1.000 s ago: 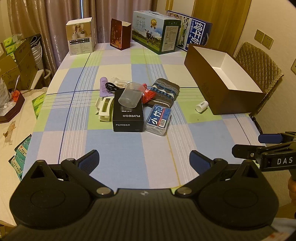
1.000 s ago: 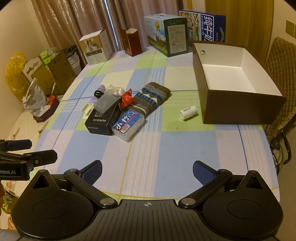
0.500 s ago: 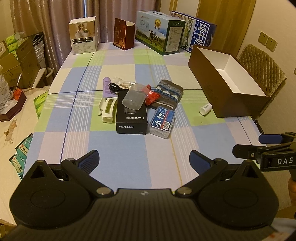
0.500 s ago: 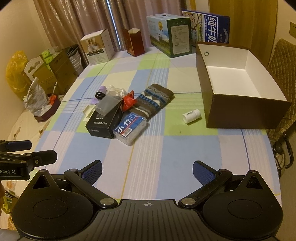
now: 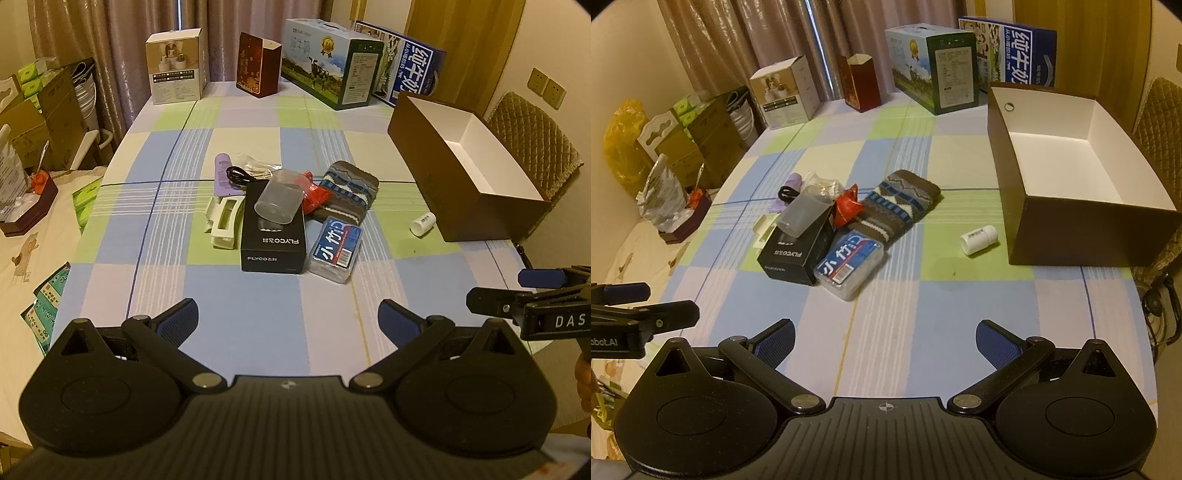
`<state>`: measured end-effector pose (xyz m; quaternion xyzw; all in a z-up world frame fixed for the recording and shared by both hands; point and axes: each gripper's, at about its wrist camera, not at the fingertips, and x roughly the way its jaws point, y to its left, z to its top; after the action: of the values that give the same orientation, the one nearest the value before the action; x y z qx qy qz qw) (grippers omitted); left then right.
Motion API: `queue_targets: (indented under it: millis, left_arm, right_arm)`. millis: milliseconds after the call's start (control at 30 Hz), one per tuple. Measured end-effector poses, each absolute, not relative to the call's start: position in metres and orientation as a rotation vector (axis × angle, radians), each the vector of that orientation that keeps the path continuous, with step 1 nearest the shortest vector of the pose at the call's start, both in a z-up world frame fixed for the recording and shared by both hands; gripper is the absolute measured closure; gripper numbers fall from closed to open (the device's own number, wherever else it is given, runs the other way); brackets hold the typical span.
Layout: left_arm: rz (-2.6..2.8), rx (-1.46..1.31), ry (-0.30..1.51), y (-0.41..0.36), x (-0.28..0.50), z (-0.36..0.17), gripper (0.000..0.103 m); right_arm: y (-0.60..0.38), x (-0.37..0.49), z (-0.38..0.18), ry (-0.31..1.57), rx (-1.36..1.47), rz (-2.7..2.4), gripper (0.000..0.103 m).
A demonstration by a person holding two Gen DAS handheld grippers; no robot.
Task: Organize objects
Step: 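Move left tool toward the clear plastic cup while right tool approaches the blue floss box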
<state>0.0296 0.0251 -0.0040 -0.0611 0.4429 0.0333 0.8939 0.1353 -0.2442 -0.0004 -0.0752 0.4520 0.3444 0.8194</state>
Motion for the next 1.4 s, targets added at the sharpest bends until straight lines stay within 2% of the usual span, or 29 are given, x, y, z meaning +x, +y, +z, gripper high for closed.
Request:
queue_targets:
  millis: [733, 1400]
  left_arm:
    - [0.134, -0.125, 0.956, 0.040, 0.082, -0.018, 0.001]
    - [0.260, -0.169, 0.976, -0.003, 0.113, -0.024, 0.001]
  right_arm:
    - [-0.240, 0.198, -0.025, 0.954, -0.109, 0.714, 0.002]
    - [-0.234, 0.231, -0.025, 0.994, -0.178, 0.955, 0.002]
